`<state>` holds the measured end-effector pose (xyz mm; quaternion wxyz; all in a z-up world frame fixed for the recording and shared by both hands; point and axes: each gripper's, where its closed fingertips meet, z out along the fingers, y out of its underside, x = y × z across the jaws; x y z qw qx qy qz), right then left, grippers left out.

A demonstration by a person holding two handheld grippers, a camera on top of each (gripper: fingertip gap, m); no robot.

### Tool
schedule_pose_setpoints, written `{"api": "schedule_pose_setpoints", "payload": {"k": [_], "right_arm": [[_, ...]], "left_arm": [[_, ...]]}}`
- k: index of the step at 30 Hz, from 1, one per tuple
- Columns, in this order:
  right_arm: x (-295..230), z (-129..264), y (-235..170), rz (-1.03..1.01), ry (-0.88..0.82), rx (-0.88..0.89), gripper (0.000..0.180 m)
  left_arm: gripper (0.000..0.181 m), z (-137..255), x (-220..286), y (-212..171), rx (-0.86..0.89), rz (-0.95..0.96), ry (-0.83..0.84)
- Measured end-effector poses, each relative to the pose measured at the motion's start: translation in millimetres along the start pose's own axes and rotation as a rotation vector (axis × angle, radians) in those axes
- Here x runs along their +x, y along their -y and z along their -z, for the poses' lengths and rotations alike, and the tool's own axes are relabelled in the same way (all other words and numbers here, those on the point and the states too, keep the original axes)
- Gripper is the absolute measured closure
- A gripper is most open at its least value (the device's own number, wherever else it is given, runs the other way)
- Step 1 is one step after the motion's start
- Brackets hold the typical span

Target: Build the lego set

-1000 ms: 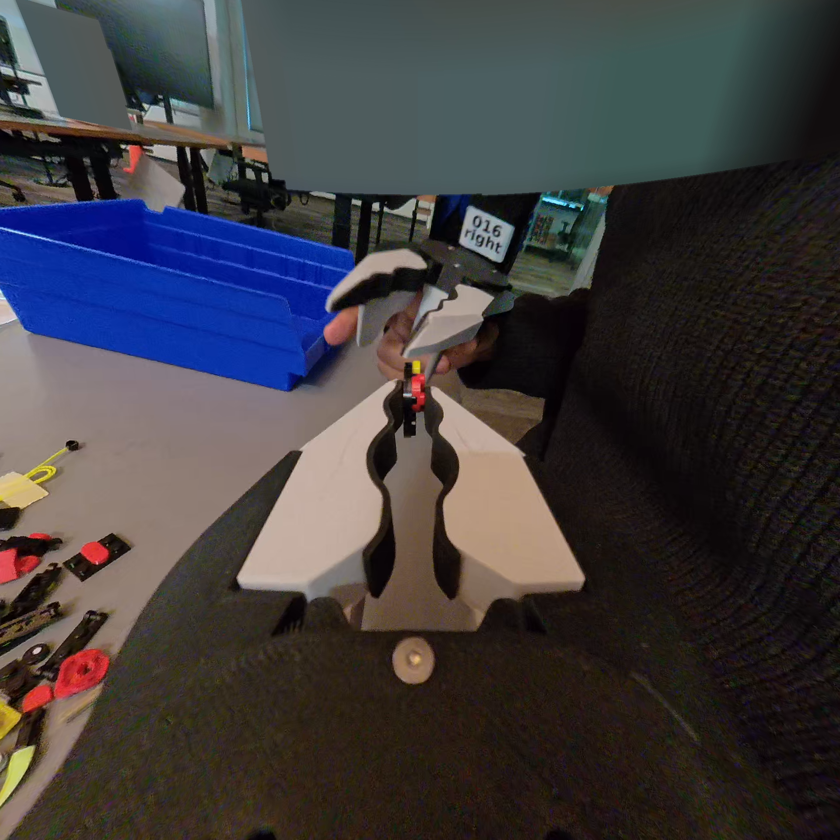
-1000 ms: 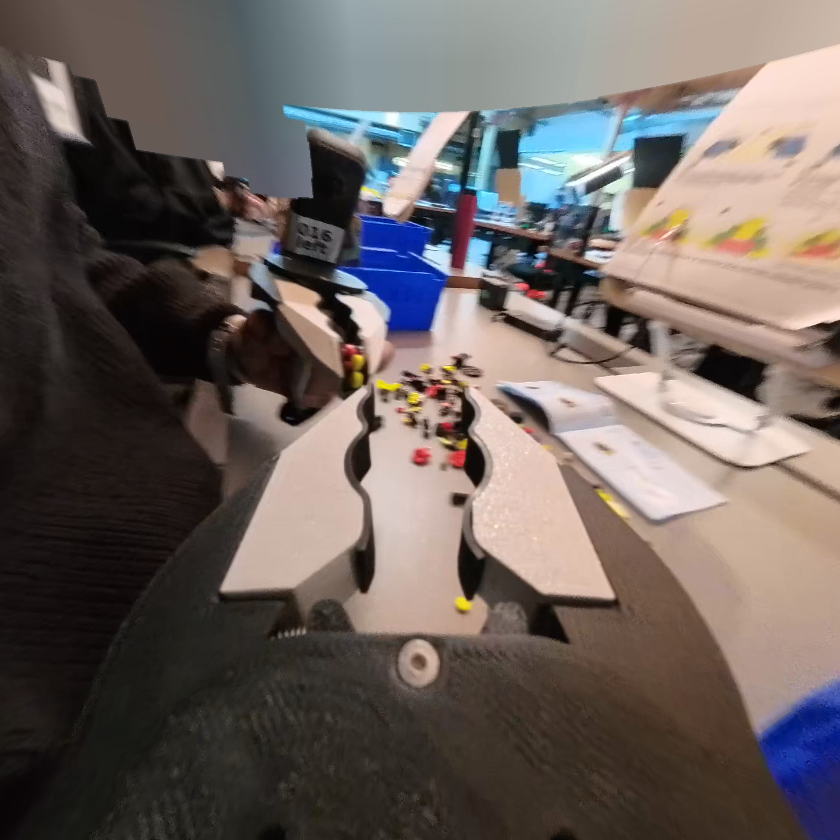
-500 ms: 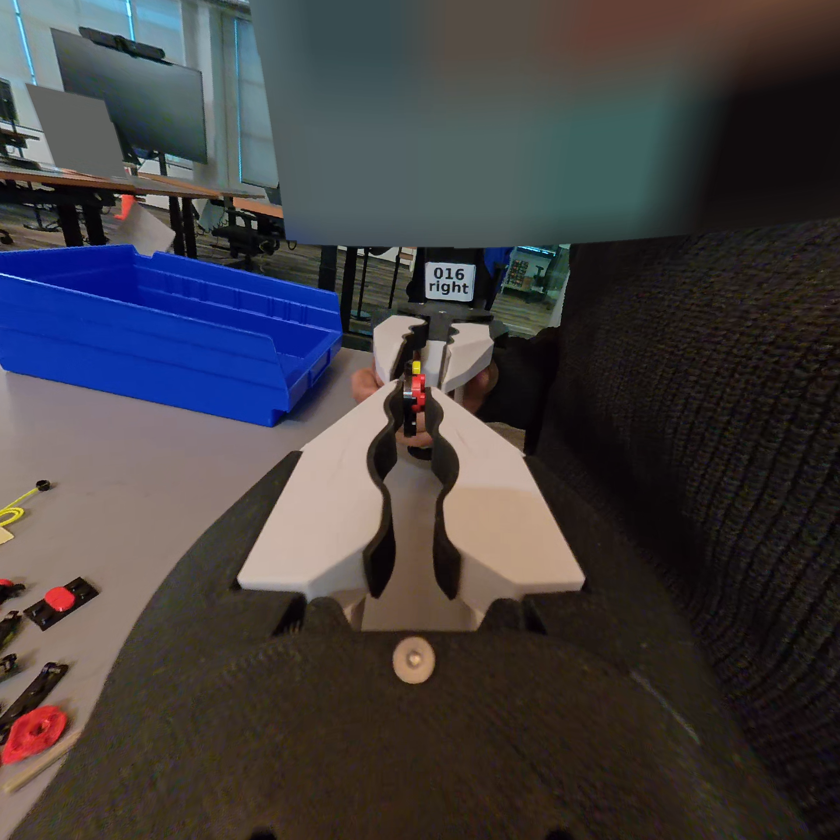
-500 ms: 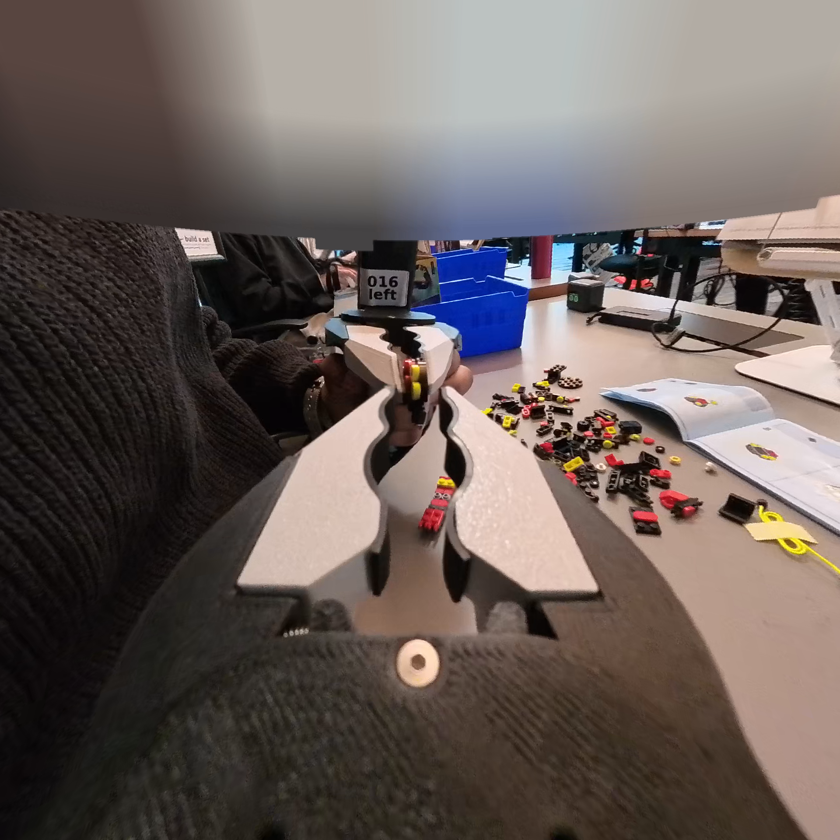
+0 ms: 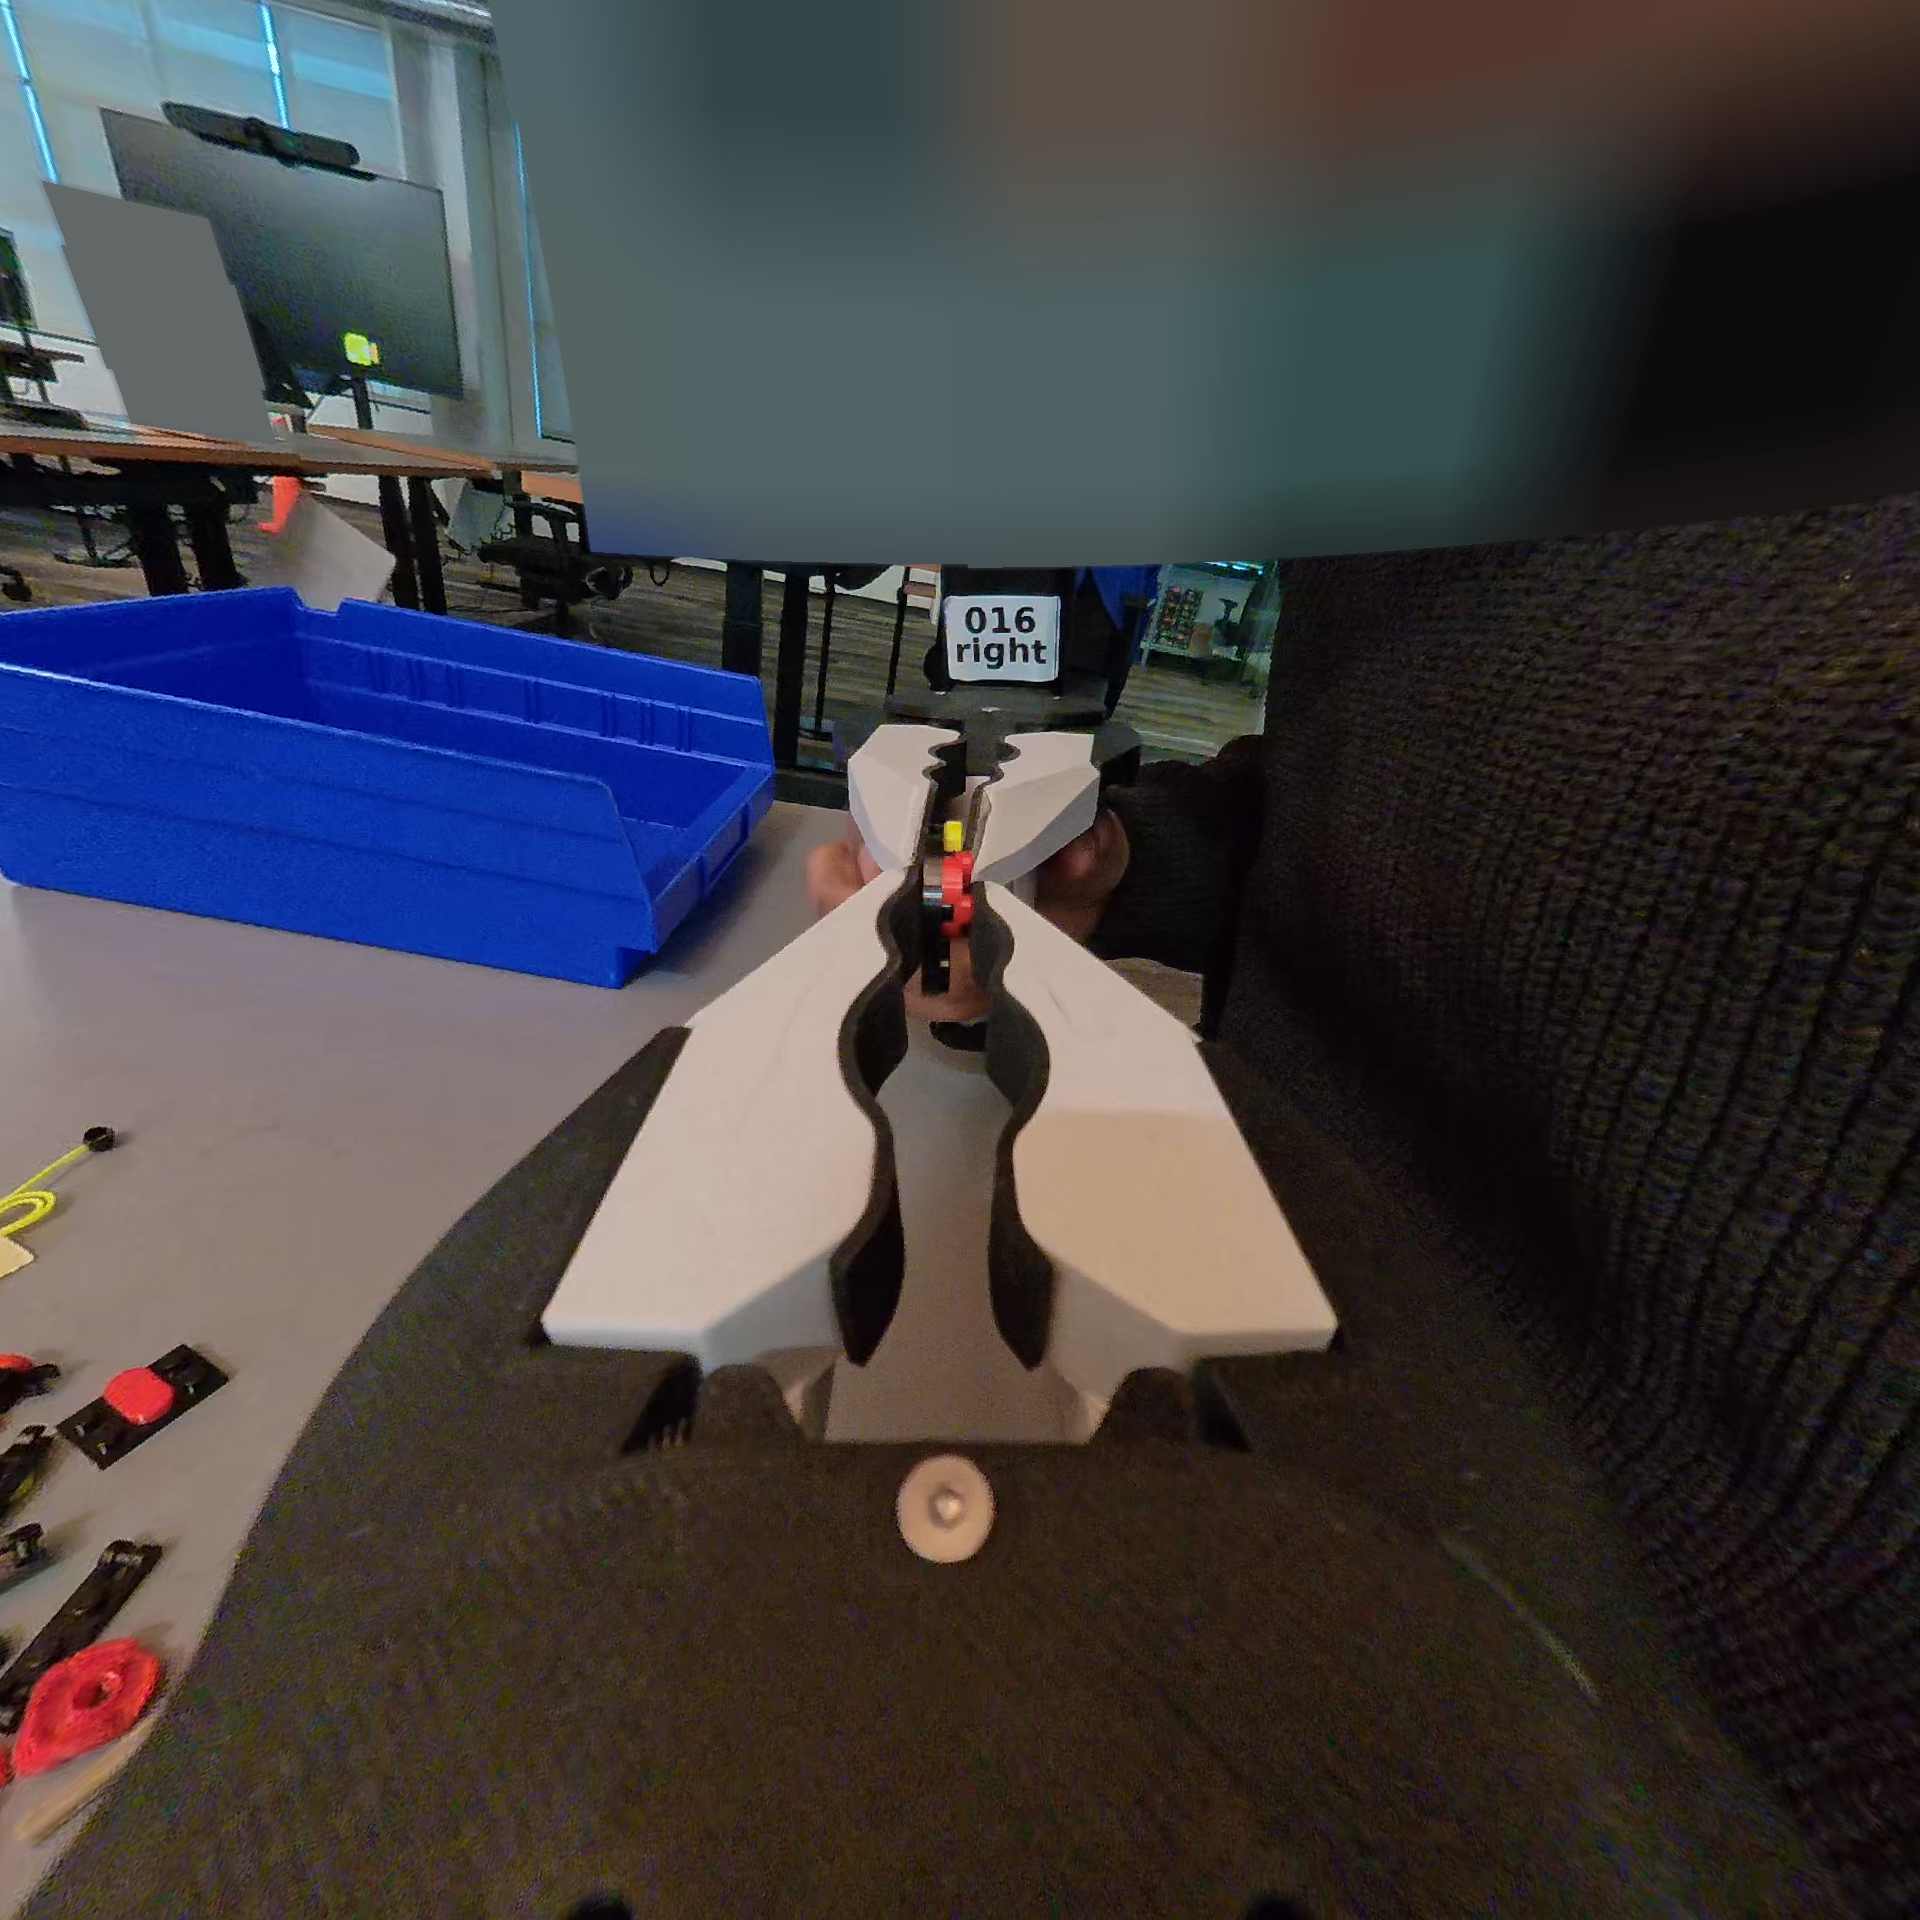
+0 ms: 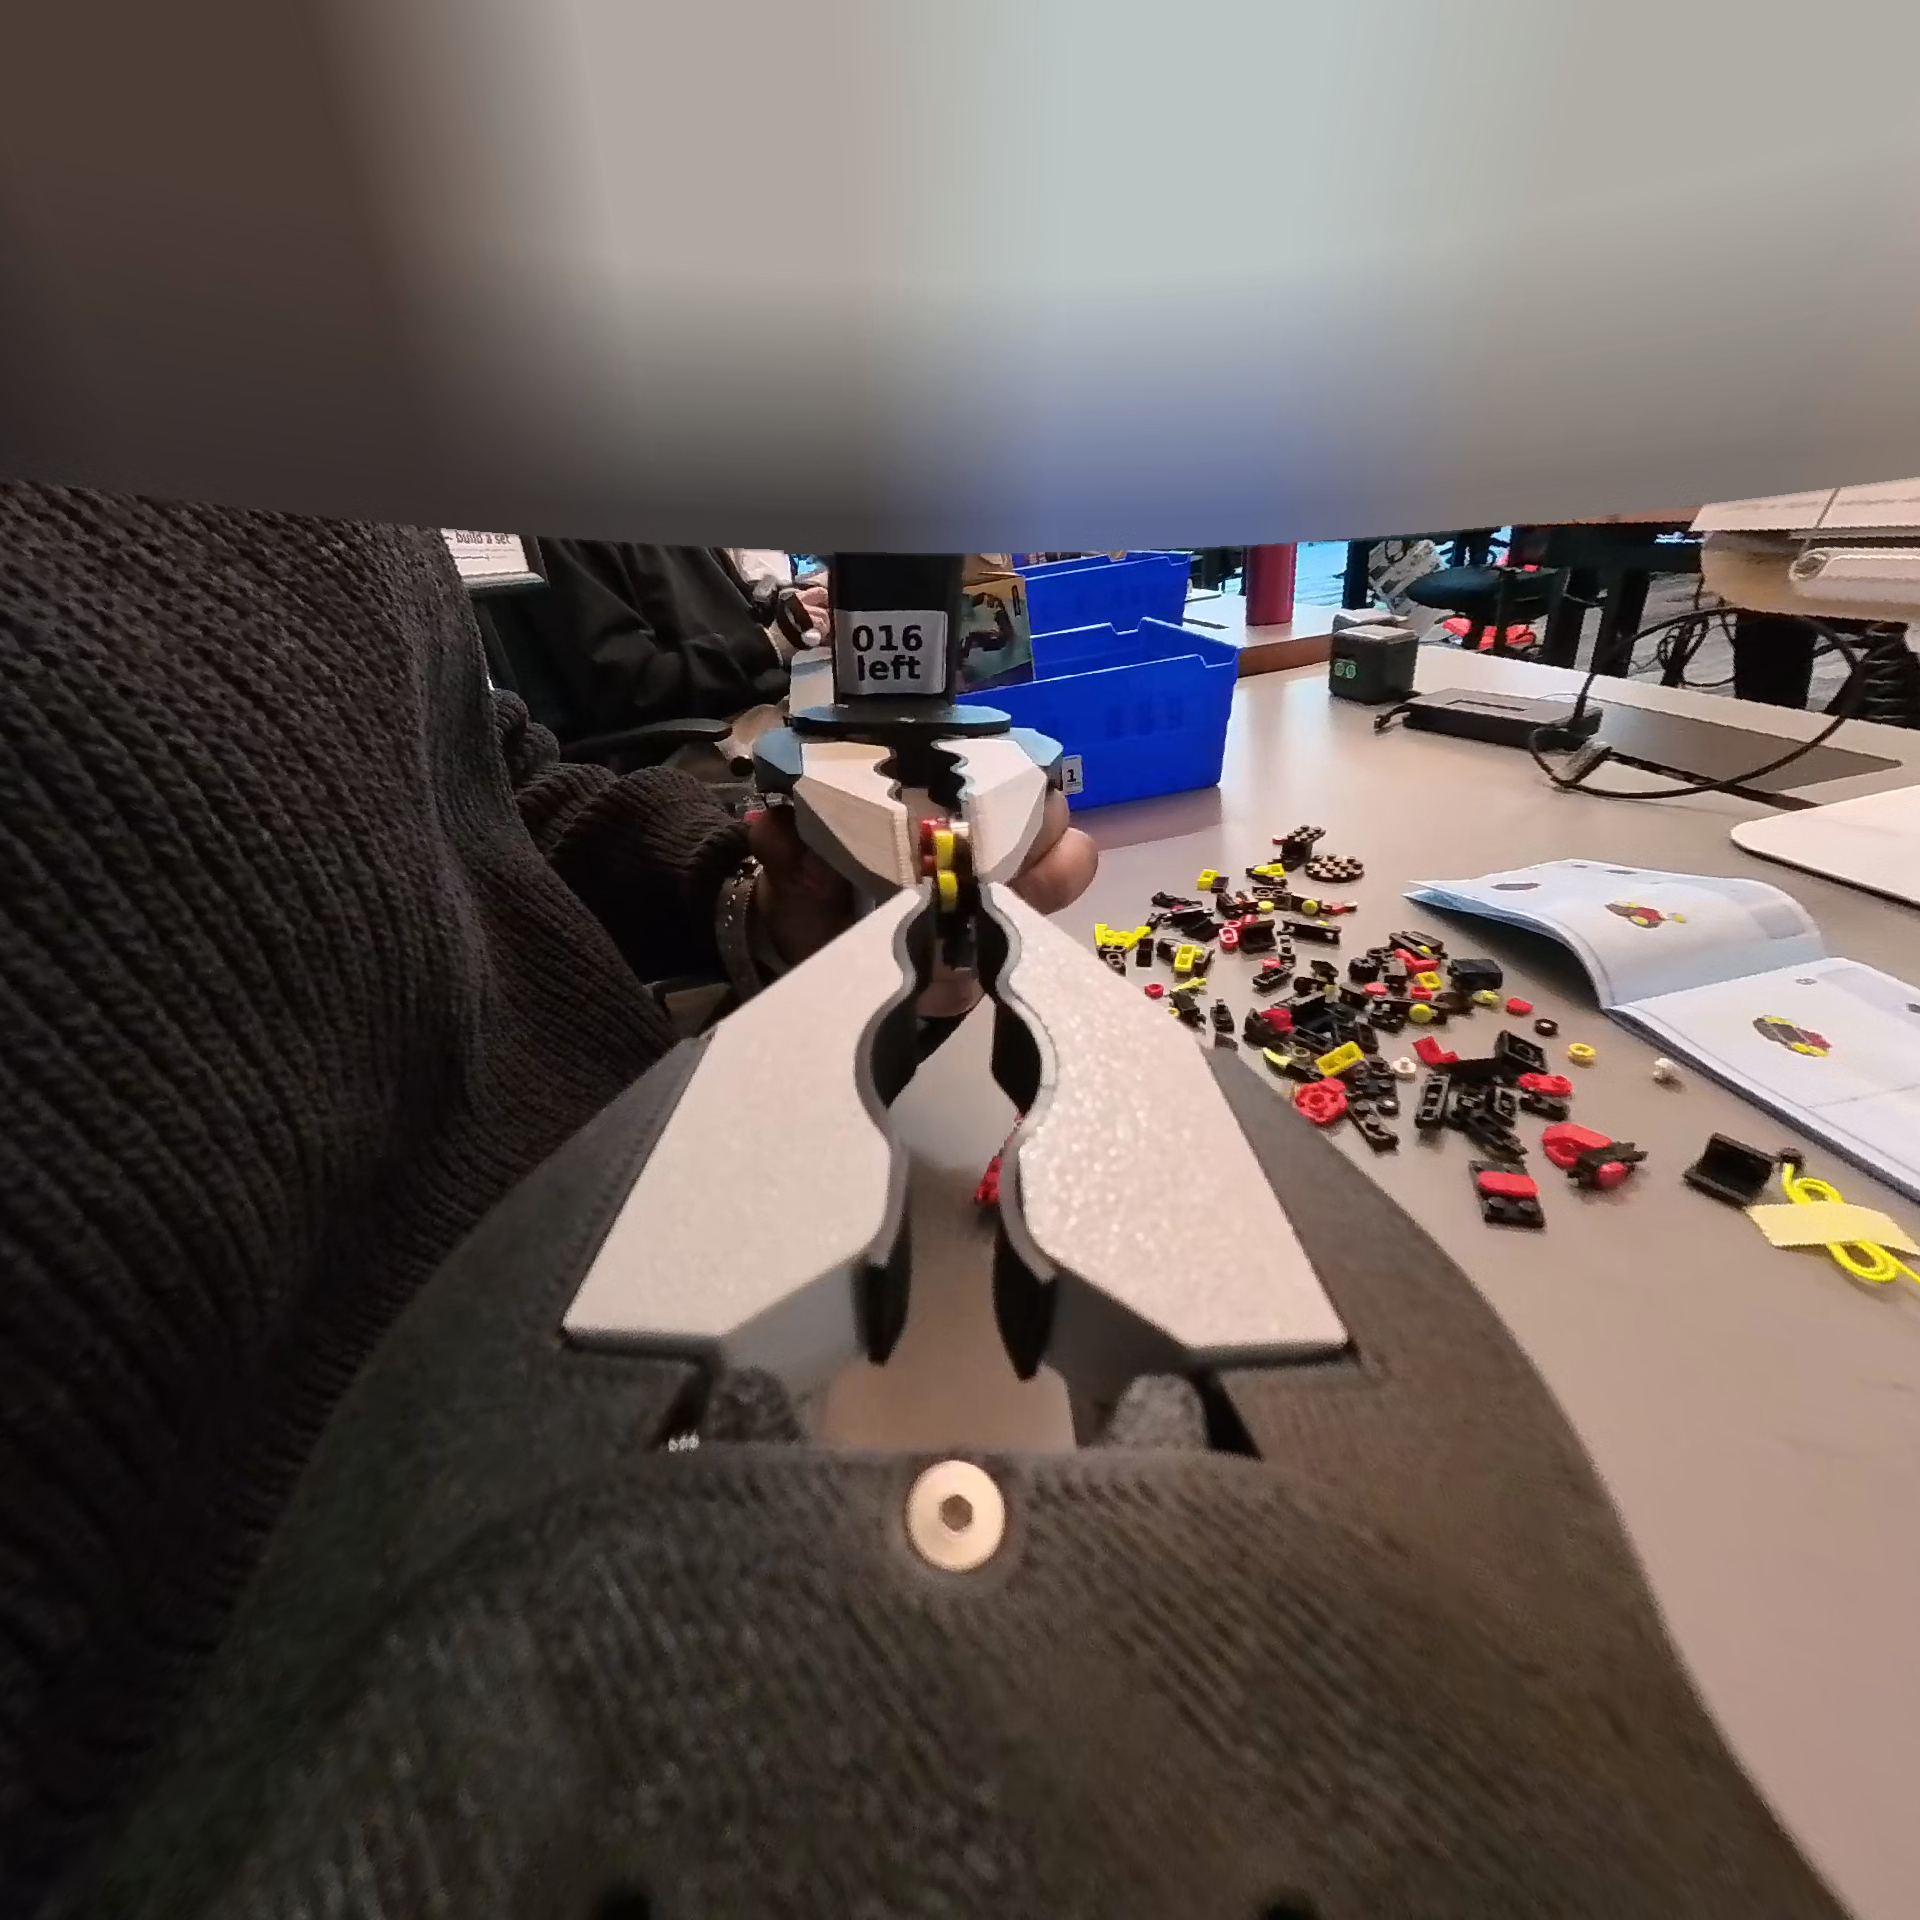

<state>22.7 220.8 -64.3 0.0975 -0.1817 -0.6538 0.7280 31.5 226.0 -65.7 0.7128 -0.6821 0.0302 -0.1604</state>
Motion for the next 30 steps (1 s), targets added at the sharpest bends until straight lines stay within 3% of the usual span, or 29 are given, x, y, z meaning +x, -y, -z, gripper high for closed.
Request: {"api": "schedule_pose_setpoints", "payload": {"k": [8,20,30], "right_arm": [[-0.7,1.5,1.7,-0.089,0.034,0.016,0.174],[0.9,5.3,-1.0,-0.055,0.025,-0.018,0.168],[-0.3,4.0,-3.9,0.014,0.019,-0.049,0.176]], "left_arm": [[0.176,-1.3,0.6,-3.9,-0.019,0.001,-0.007],[0.176,-1.5,0.8,-4.4,-0.018,0.01,-0.011],[0.176,-2.0,-1.7,-6.7,-0.031,0.004,0.006]]}}
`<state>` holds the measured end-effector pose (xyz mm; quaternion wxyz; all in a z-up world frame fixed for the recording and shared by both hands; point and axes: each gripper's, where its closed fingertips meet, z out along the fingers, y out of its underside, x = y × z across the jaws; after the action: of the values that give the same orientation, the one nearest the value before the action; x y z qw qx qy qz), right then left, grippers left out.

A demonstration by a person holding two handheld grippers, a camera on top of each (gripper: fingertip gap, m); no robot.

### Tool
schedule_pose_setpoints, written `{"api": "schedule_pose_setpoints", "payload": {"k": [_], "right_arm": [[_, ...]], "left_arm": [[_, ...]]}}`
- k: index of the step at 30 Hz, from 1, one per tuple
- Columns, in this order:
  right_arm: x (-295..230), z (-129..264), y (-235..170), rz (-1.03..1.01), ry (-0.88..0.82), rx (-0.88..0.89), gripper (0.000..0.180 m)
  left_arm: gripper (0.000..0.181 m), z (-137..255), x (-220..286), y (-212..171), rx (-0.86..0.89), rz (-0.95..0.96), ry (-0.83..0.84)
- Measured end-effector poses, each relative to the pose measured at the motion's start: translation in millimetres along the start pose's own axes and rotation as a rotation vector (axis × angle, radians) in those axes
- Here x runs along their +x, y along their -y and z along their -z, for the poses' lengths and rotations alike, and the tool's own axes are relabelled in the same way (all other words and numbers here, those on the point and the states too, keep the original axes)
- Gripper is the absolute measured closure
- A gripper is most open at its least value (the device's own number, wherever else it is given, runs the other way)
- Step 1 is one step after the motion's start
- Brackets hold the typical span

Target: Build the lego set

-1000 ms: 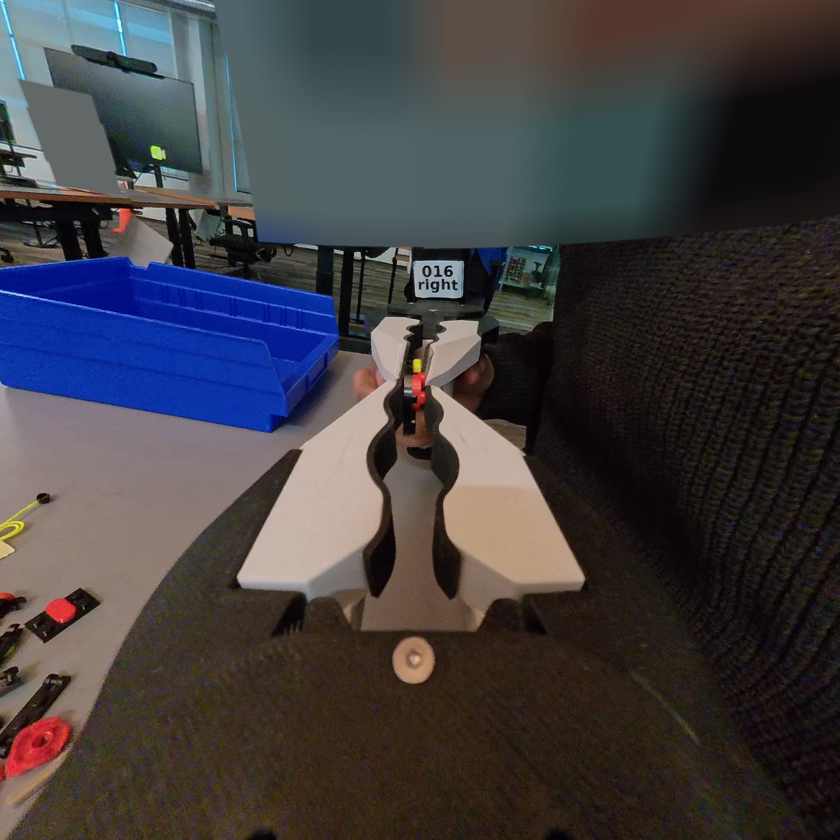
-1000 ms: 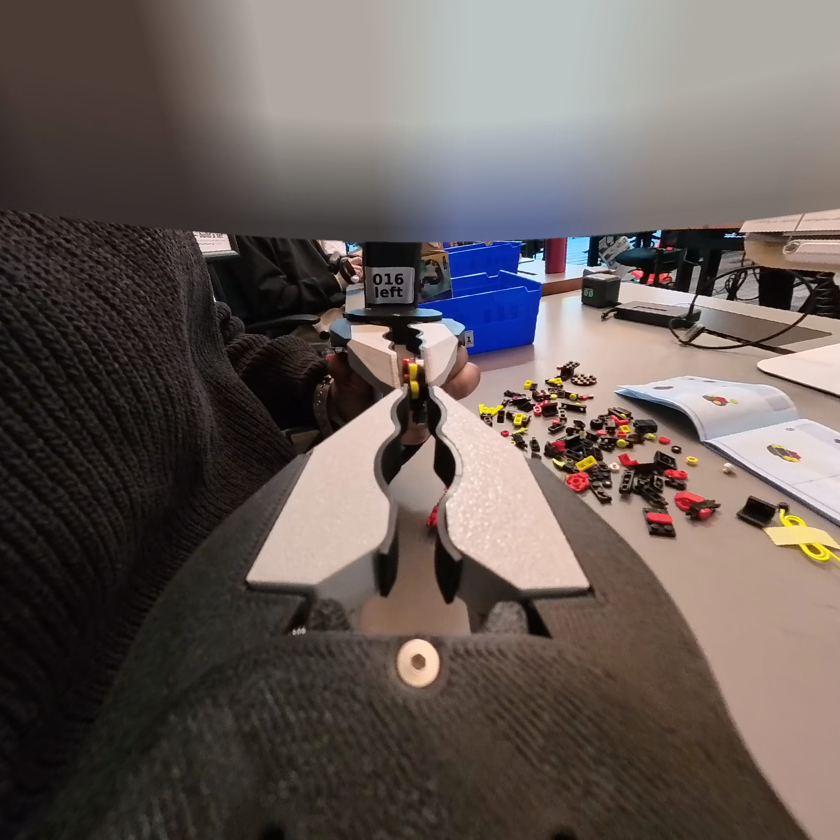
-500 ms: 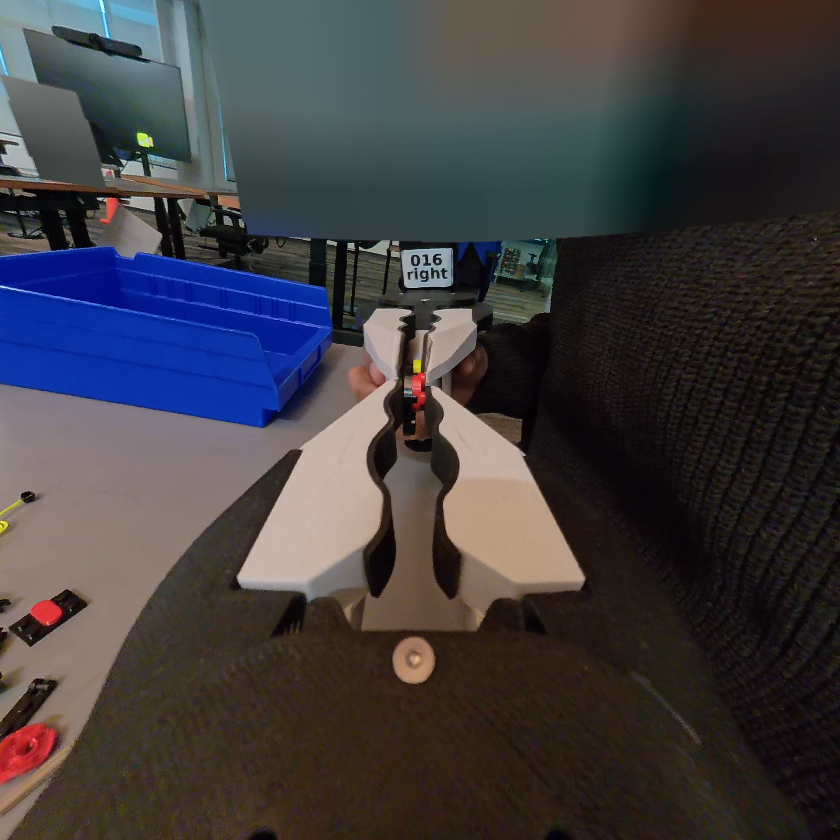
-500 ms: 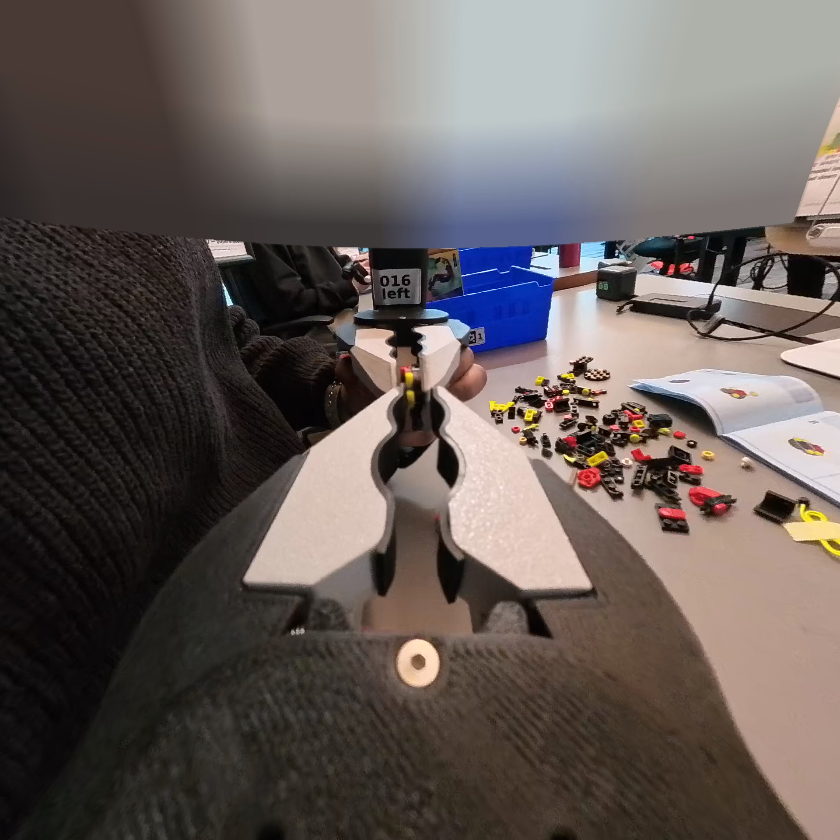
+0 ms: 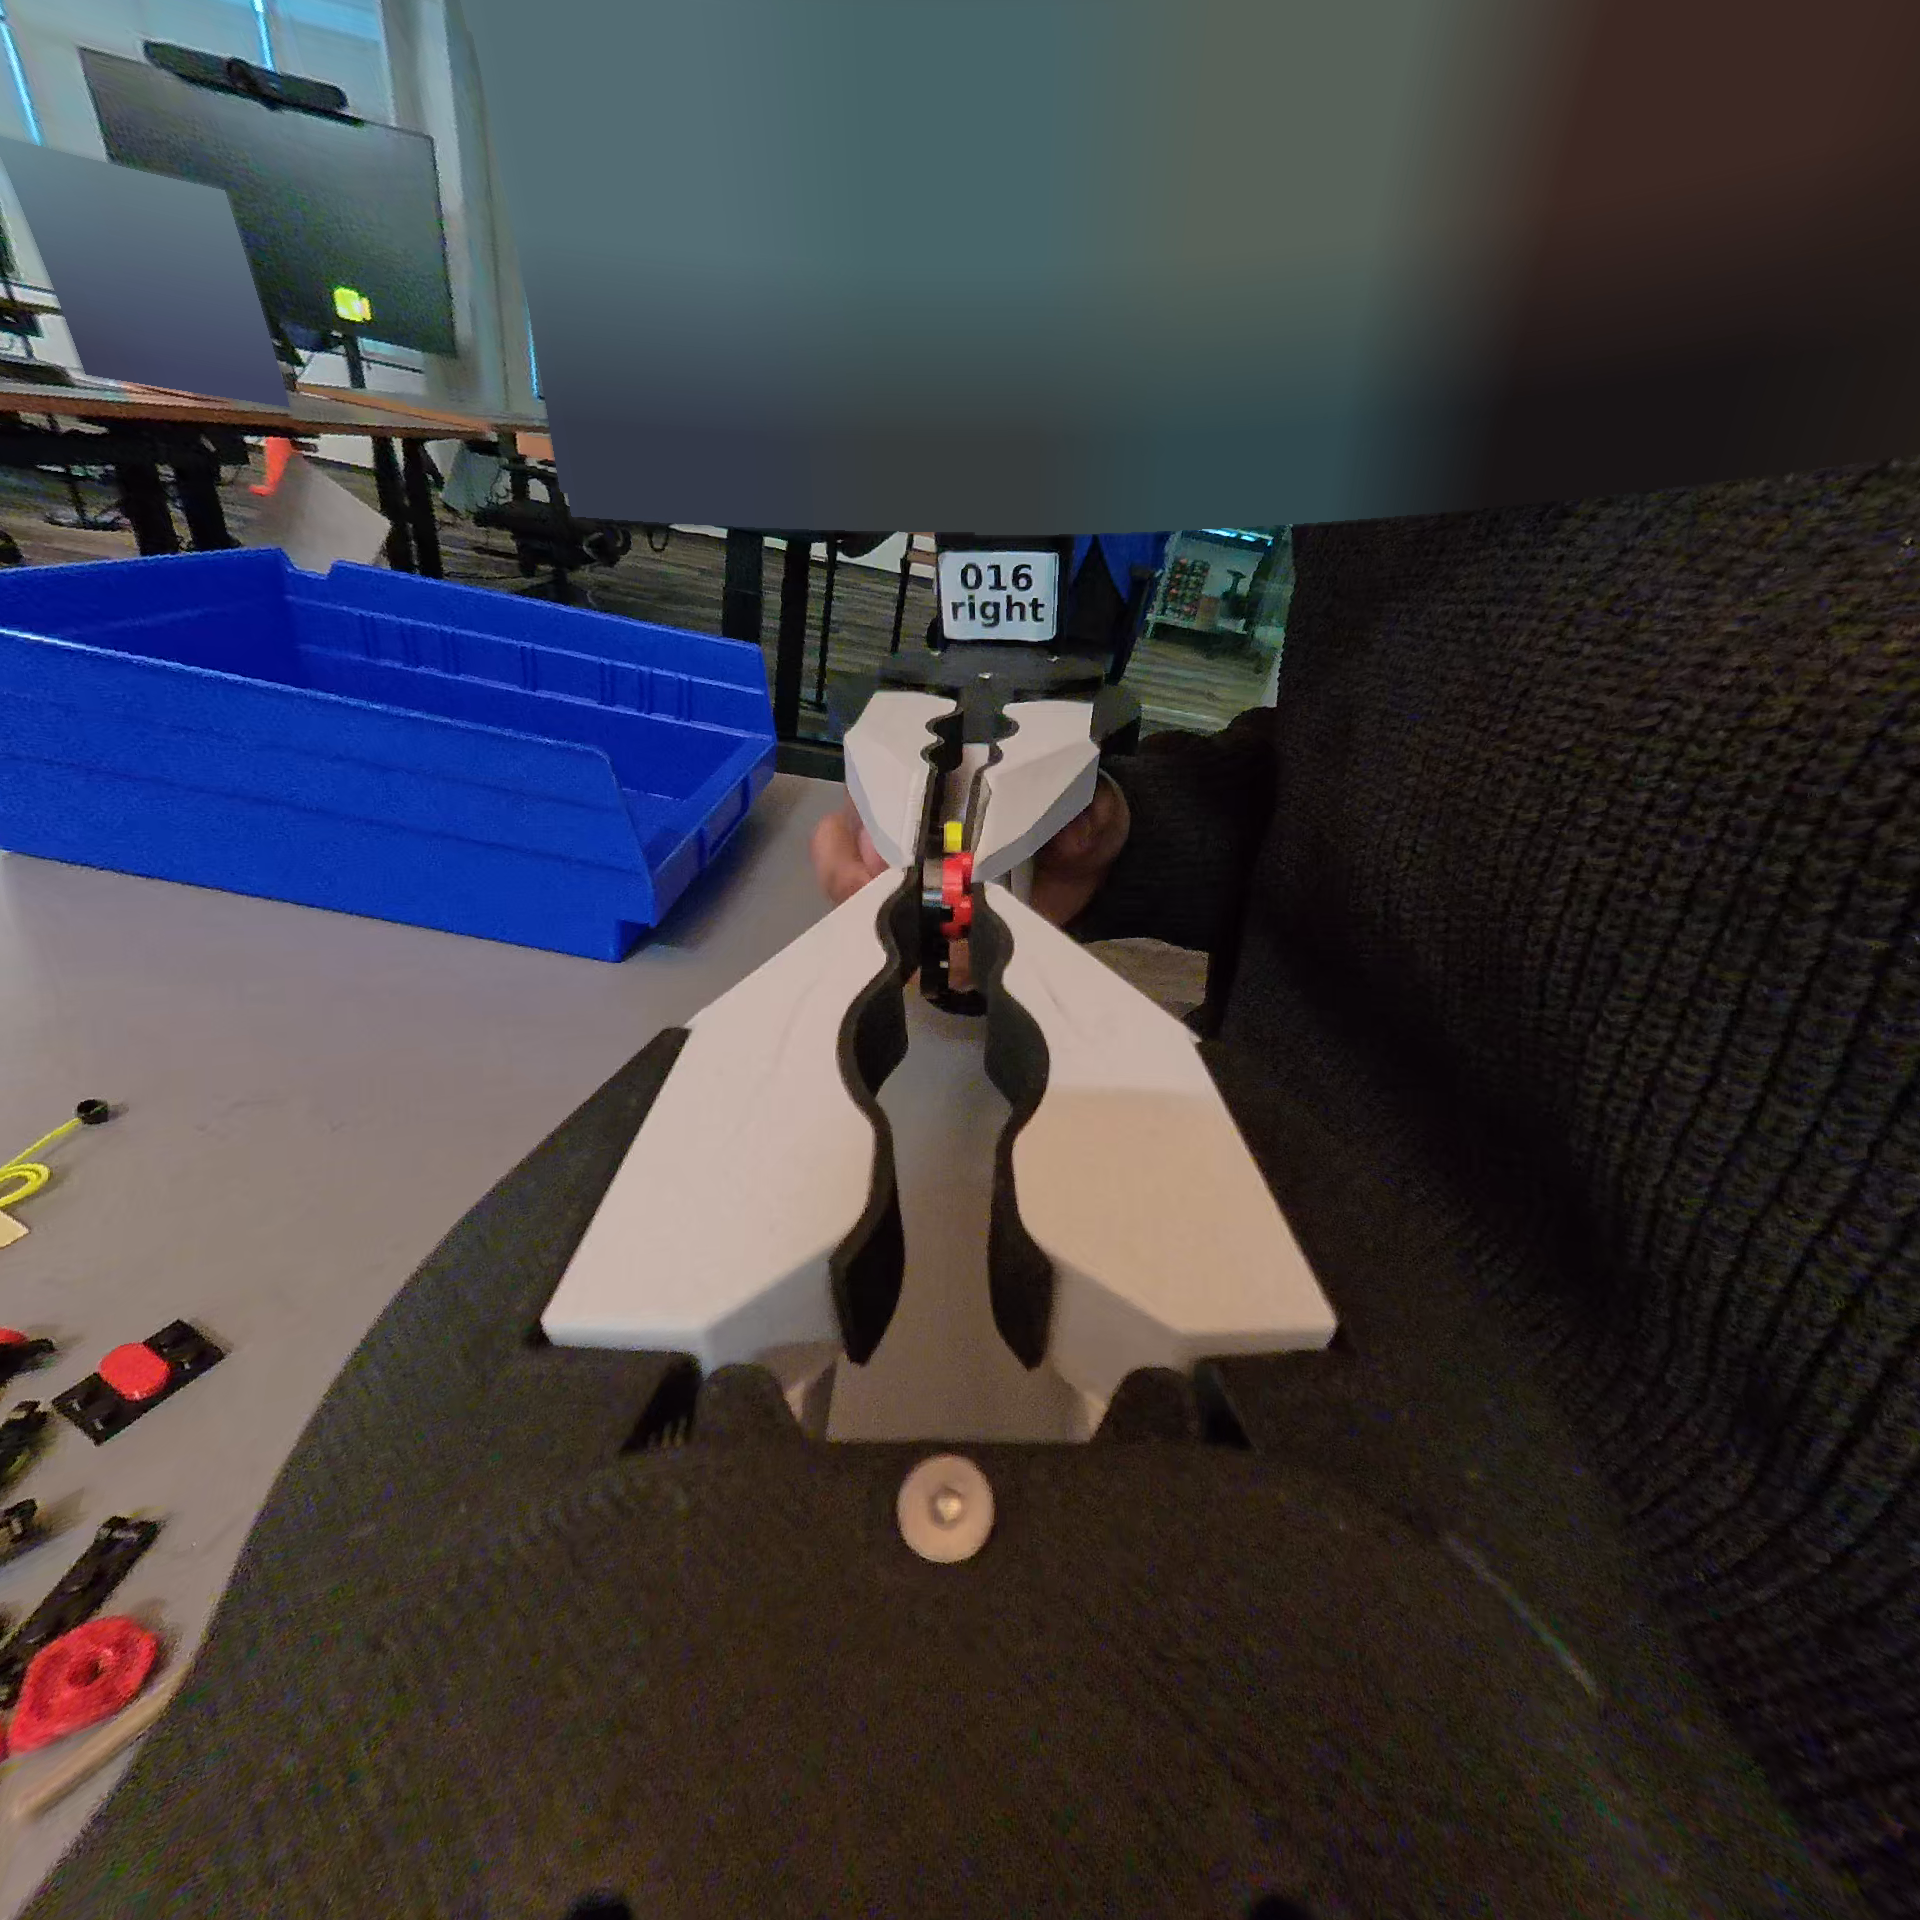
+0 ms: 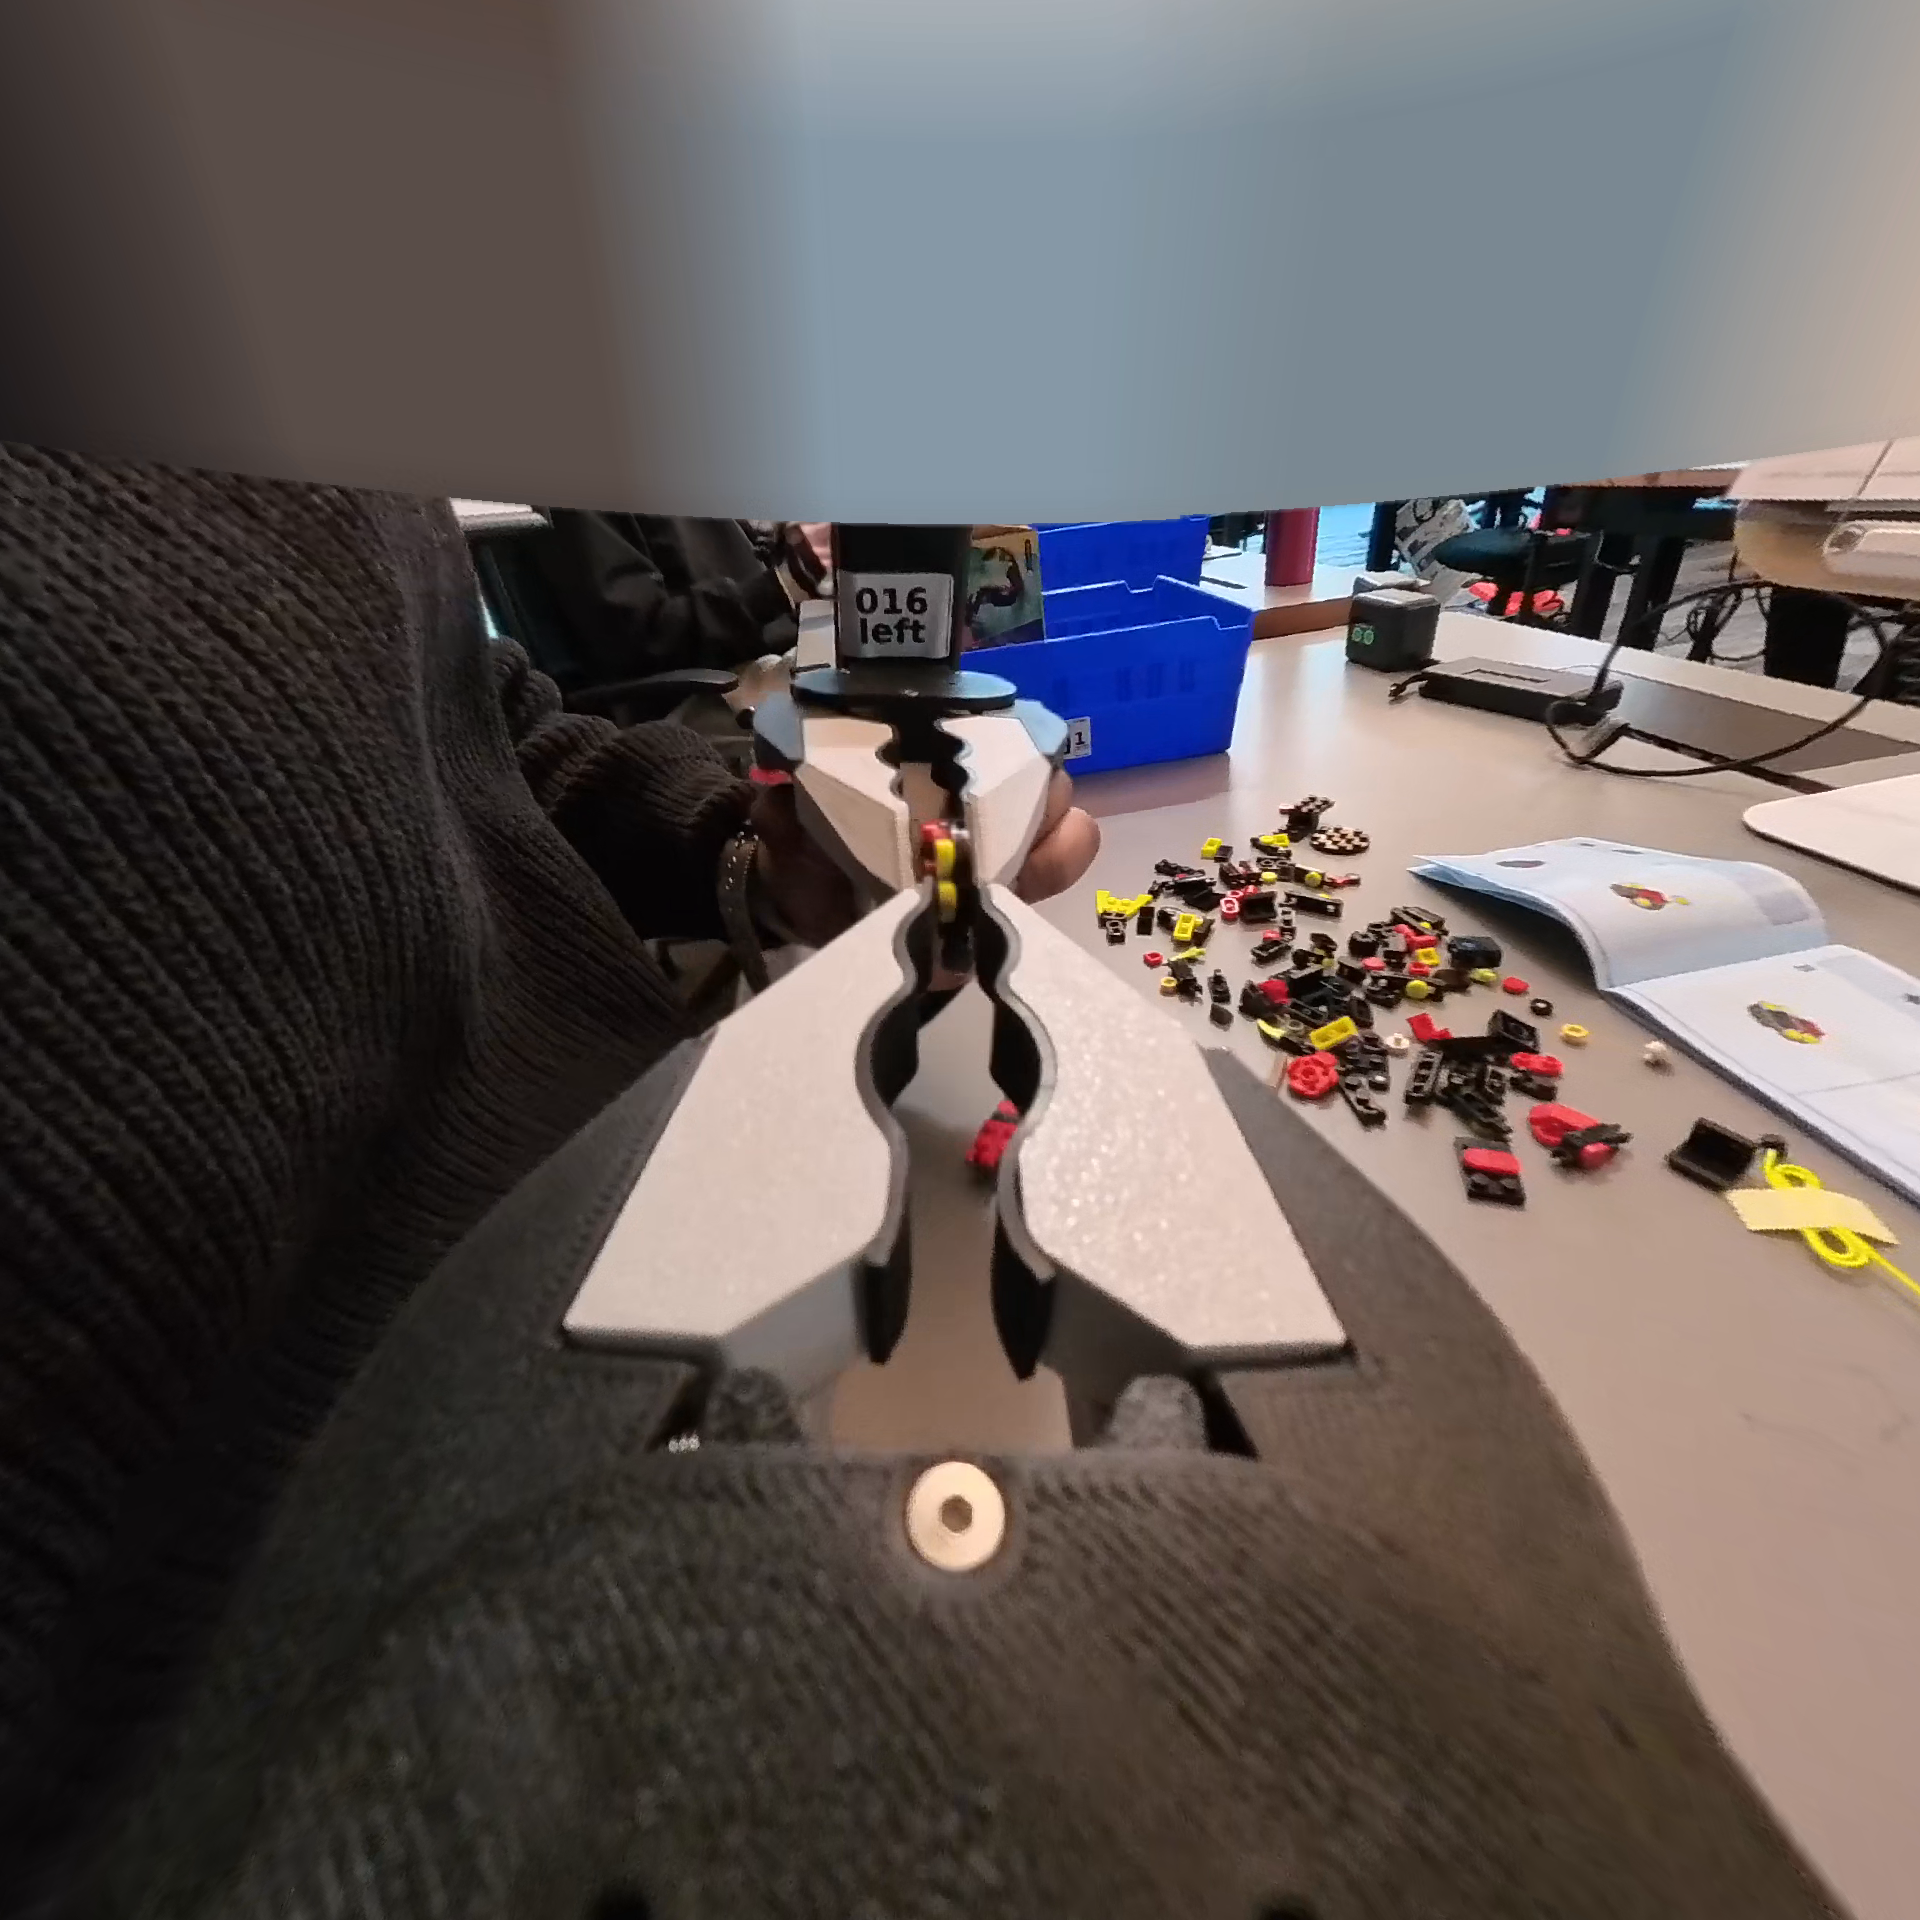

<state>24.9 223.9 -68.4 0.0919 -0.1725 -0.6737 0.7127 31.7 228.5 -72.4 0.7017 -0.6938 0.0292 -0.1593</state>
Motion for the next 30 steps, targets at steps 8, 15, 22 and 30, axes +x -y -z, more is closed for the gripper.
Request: {"api": "schedule_pose_setpoints", "payload": {"k": [8,15,22,30], "right_arm": [[0.4,1.0,-11.9,-0.04,0.039,-0.098,0.175],[-1.4,1.1,-20.1,-0.062,0.067,-0.161,0.175],[0.6,-0.6,-19.4,-0.099,0.07,-0.131,0.175],[-2.6,-0.6,-17.1,-0.064,0.071,-0.105,0.173]], "left_arm": [[0.176,-1.2,-1.0,-11.9,-0.085,-0.035,0.022],[0.176,-1.1,0.4,-20.9,-0.135,-0.033,0.004],[0.176,0.1,-0.9,-21.2,-0.13,-0.006,-0.008],[0.176,-3.0,0.6,-24.8,-0.152,-0.004,-0.009]]}}
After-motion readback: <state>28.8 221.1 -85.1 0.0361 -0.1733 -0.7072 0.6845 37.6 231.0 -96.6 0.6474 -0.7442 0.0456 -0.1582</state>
